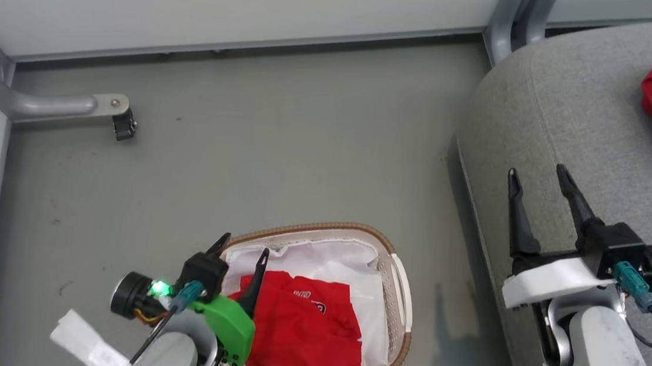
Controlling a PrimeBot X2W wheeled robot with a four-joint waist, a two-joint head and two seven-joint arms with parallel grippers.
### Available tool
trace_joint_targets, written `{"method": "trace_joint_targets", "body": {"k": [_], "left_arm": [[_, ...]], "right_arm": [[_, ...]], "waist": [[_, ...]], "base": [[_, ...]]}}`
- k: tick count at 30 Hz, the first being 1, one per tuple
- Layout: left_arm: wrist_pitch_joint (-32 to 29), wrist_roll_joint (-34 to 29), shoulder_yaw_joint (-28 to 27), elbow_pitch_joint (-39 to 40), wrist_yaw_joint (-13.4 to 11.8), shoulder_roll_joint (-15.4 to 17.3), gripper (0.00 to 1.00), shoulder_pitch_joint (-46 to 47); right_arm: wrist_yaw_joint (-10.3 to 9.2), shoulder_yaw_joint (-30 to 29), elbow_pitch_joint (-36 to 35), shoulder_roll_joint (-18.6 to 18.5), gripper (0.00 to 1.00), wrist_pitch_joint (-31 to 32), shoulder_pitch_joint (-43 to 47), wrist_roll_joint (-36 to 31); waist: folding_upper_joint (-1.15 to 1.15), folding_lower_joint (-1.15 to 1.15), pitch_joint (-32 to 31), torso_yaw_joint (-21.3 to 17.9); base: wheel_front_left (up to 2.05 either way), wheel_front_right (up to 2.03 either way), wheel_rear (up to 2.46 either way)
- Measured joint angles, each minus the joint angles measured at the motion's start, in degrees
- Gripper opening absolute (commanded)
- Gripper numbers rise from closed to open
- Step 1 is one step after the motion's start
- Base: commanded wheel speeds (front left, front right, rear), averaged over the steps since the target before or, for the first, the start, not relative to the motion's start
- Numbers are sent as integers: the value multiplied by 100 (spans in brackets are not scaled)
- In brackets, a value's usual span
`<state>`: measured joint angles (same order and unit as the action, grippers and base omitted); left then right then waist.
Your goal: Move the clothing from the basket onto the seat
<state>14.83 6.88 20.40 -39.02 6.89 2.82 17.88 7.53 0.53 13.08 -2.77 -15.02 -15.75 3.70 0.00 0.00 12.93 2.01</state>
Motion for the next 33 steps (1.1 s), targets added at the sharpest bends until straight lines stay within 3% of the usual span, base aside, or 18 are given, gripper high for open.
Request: {"method": "trace_joint_targets", "body": {"k": [7,16,23,33], "left_arm": [[-324,-287,873,-1361,42,36,100,1166],[-910,49,2156,-2380,59,197,100,2226],[-1379,408,3019,-2771,65,534,100,2731],[-1795,1036,3754,-2866,65,907,100,3251]], "right_arm": [[0,20,-442,-3,100,1,-477,-69],[0,487,-998,-4,100,0,-890,88],[0,728,-1210,-7,100,0,-1089,381],[0,914,-1261,-9,100,0,-1234,622]], "waist": [[0,0,767,-179],[0,1,1783,-540],[0,1,2498,-926],[0,1,3324,-1443]], "base": [[0,0,0],[0,0,0],[0,0,0],[0,0,0]]}}
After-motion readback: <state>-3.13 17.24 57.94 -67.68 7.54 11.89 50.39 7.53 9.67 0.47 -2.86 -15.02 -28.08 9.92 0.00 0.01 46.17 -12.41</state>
